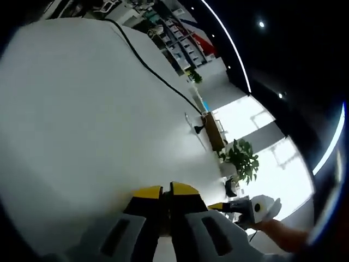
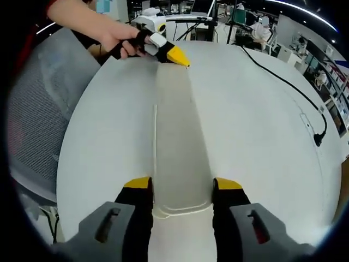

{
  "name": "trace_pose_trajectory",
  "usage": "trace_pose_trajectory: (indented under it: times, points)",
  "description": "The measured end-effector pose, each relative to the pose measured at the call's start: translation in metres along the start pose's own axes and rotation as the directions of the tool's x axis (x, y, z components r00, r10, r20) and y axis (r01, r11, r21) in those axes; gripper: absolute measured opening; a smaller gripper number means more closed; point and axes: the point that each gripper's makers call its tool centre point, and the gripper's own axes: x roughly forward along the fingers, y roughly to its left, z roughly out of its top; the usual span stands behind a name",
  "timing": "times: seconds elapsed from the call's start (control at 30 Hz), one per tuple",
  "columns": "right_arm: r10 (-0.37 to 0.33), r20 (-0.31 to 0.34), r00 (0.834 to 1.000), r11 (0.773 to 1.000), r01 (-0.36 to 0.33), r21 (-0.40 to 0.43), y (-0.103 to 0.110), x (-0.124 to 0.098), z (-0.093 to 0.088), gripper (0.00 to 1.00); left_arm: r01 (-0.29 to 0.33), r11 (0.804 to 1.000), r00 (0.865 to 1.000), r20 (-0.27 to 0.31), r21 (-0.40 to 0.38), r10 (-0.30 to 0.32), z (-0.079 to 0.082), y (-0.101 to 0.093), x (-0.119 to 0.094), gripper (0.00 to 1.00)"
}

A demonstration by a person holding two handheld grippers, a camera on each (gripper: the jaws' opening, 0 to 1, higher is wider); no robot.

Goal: Arrange the utensils inside the cutlery case until each visible utensil rests in its matching compartment.

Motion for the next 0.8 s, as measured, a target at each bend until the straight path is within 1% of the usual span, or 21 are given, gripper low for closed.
trace_pose_trajectory:
  times: [0.03,0.07,0.1,0.13,0.17,0.2,0.23,0.27,0.33,0.37,0.43,0.47,0.5,0.53,0.57,0.6,0.67,0.7,0.73,0.77,0.8]
  points:
    - [-0.002,-0.002,1.000,1.000,0.002,0.003,0.001,0.000,0.000,0.41,0.015,0.998,1.000,0.011,-0.054,-0.014,-0.002,0.000,-0.003,0.04]
    - [-0.006,-0.005,1.000,1.000,0.006,0.012,0.001,0.000,0.000,0.41,0.021,0.997,0.999,0.033,-0.075,-0.018,-0.001,0.000,-0.004,0.04]
    - [-0.010,-0.003,1.000,1.000,0.010,0.016,0.002,-0.001,0.000,0.41,0.032,0.999,0.998,0.046,-0.043,-0.030,-0.001,0.002,-0.007,0.05]
    - [-0.012,0.008,1.000,1.000,0.012,0.011,0.002,-0.001,0.000,0.41,0.025,0.991,1.000,0.014,-0.131,-0.024,-0.004,0.003,-0.008,0.06]
    - [-0.012,0.010,1.000,1.000,0.012,0.018,0.002,-0.001,0.000,0.41,0.006,0.987,1.000,0.003,-0.162,-0.006,-0.005,0.004,-0.008,0.07]
    - [-0.011,0.008,1.000,1.000,0.011,0.009,0.003,-0.001,0.000,0.41,0.020,0.992,1.000,0.012,-0.128,-0.019,-0.002,0.004,-0.007,0.09]
    - [-0.006,0.009,1.000,1.000,0.006,-0.007,0.003,-0.001,0.002,0.41,-0.008,0.990,0.998,-0.069,-0.140,-0.001,-0.012,0.006,-0.009,0.13]
    - [-0.002,0.001,1.000,1.000,0.002,-0.016,0.004,-0.001,0.002,0.41,0.021,0.986,0.997,-0.066,-0.166,-0.032,-0.011,-0.004,-0.009,0.17]
    - [-0.008,-0.014,1.000,1.000,0.008,0.010,0.003,-0.001,0.003,0.41,0.022,0.993,0.999,-0.037,-0.118,-0.026,-0.004,-0.004,-0.015,0.25]
    - [-0.009,-0.011,1.000,1.000,0.009,0.007,0.003,-0.001,0.003,0.41,0.019,0.993,0.999,-0.023,-0.114,-0.022,-0.001,-0.003,-0.019,0.24]
    - [-0.014,0.002,1.000,1.000,0.014,0.016,0.003,-0.001,0.002,0.41,0.027,0.980,0.999,-0.040,-0.197,-0.036,-0.002,-0.003,-0.026,0.22]
    - [-0.015,0.005,1.000,1.000,0.015,0.025,0.003,-0.002,0.002,0.41,0.009,0.974,0.999,-0.048,-0.224,-0.020,-0.003,0.000,-0.028,0.22]
    - [-0.015,0.003,1.000,1.000,0.015,0.023,0.003,-0.001,0.002,0.41,-0.015,0.973,0.998,-0.060,-0.232,0.001,-0.005,0.005,-0.031,0.21]
    - [-0.016,0.004,1.000,1.000,0.016,0.023,0.004,-0.001,0.002,0.41,-0.014,0.979,0.998,-0.059,-0.204,0.002,-0.007,0.004,-0.032,0.21]
    - [-0.015,0.003,1.000,0.999,0.015,0.028,0.004,-0.001,0.002,0.41,-0.013,0.979,0.997,-0.081,-0.205,-0.003,-0.012,0.000,-0.035,0.21]
    - [-0.014,0.001,1.000,0.999,0.014,0.033,0.004,-0.001,0.002,0.41,-0.064,0.966,0.990,-0.136,-0.250,0.031,-0.019,0.004,-0.038,0.20]
    - [-0.008,-0.004,1.000,0.999,0.008,0.035,0.003,-0.001,0.002,0.41,-0.118,0.937,0.980,-0.189,-0.329,0.058,-0.024,0.011,-0.038,0.20]
    - [-0.006,-0.006,1.000,0.999,0.007,0.037,0.003,0.000,0.002,0.41,-0.147,0.914,0.970,-0.237,-0.377,0.058,-0.029,0.012,-0.039,0.20]
    - [-0.005,-0.009,1.000,0.999,0.006,0.034,0.004,0.000,0.002,0.41,-0.133,0.926,0.971,-0.234,-0.354,0.050,-0.030,0.012,-0.039,0.21]
    - [-0.004,-0.014,1.000,0.999,0.004,0.033,0.004,0.000,0.002,0.41,-0.140,0.925,0.964,-0.263,-0.353,0.046,-0.035,0.011,-0.042,0.21]
    - [-0.002,-0.022,1.000,1.000,0.003,0.029,0.004,0.000,0.002,0.41,-0.135,0.931,0.968,-0.245,-0.340,0.051,-0.030,0.011,-0.042,0.21]
